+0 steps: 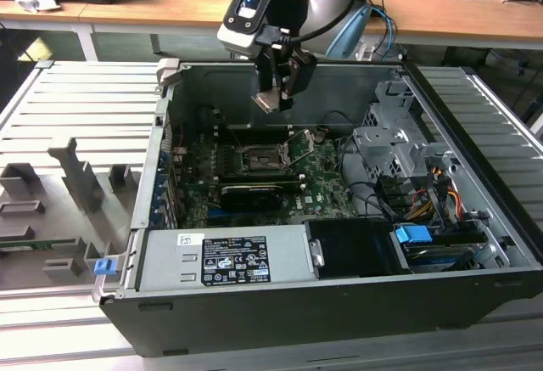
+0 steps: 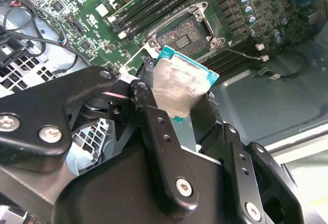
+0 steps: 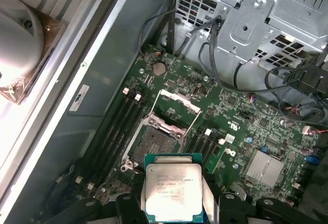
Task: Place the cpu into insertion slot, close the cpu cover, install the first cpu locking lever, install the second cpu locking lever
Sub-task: 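Place the cpu into insertion slot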
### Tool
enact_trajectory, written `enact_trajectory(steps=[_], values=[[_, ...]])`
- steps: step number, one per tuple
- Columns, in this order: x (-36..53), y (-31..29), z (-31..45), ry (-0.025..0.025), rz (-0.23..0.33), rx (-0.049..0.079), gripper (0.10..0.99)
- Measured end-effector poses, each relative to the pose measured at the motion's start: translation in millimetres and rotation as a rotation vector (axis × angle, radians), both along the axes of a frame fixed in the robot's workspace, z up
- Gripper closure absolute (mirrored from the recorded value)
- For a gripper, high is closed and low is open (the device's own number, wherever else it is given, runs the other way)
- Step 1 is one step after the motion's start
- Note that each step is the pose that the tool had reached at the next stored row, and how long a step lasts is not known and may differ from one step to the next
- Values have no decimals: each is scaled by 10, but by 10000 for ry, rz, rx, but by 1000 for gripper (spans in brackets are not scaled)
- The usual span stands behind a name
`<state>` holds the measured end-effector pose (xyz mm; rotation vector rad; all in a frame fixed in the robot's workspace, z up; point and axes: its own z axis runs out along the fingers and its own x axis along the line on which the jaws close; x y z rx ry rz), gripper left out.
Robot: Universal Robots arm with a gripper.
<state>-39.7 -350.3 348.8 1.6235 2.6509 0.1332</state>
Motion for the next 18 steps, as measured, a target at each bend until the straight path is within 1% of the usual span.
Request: enact_trajectory(steps=[18], values=[[0, 0, -3, 0, -424, 0, 557]])
